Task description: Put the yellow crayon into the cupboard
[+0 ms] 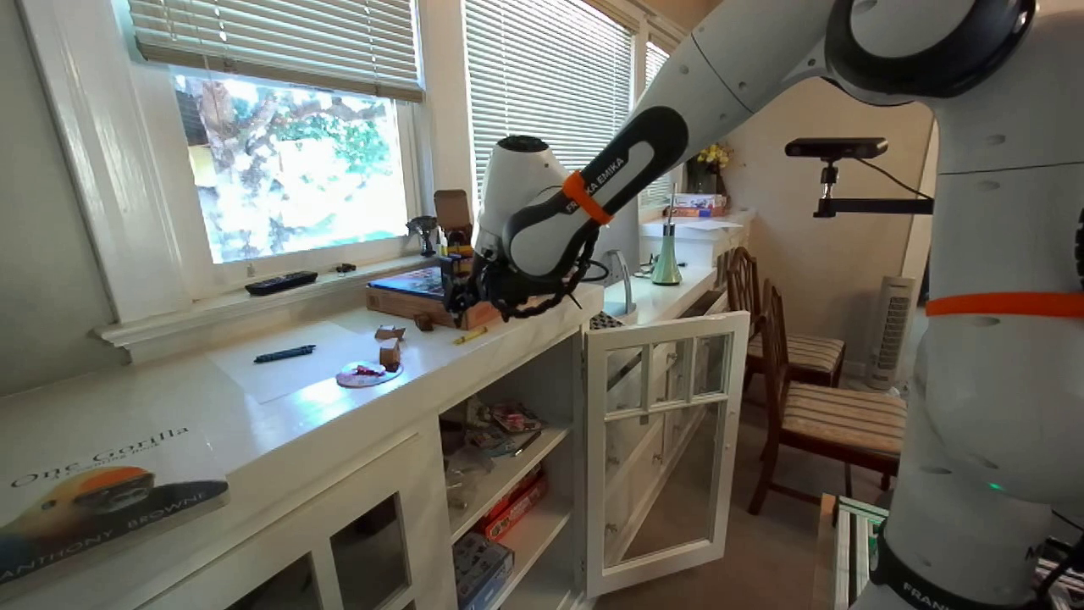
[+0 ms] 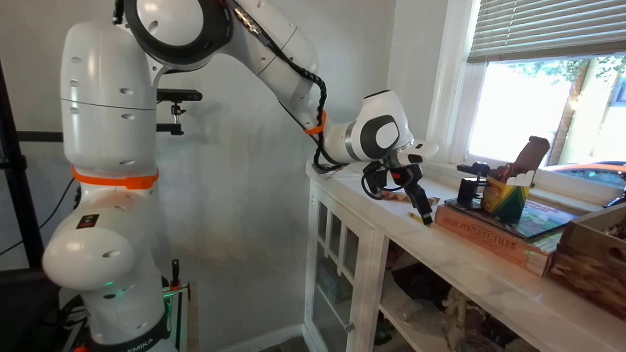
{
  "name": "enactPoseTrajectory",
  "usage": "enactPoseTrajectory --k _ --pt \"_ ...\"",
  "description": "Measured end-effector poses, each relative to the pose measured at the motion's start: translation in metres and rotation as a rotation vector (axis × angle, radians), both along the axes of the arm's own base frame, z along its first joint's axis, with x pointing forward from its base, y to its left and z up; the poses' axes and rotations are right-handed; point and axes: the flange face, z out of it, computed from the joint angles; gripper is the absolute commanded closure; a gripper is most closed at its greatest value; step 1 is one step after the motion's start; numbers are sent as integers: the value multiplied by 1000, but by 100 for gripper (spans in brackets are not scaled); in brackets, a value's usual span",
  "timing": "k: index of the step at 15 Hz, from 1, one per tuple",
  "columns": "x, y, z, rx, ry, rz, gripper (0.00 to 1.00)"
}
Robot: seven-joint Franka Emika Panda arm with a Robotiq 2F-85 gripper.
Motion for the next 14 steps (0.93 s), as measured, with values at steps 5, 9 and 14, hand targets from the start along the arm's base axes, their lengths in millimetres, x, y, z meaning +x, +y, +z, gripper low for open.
enactPoseTrajectory --k 5,9,14 --pt "8 4 -10 -8 3 -20 26" --pt "11 6 -14 -9 0 -36 57" --pt "15 4 -11 -8 -12 -53 95"
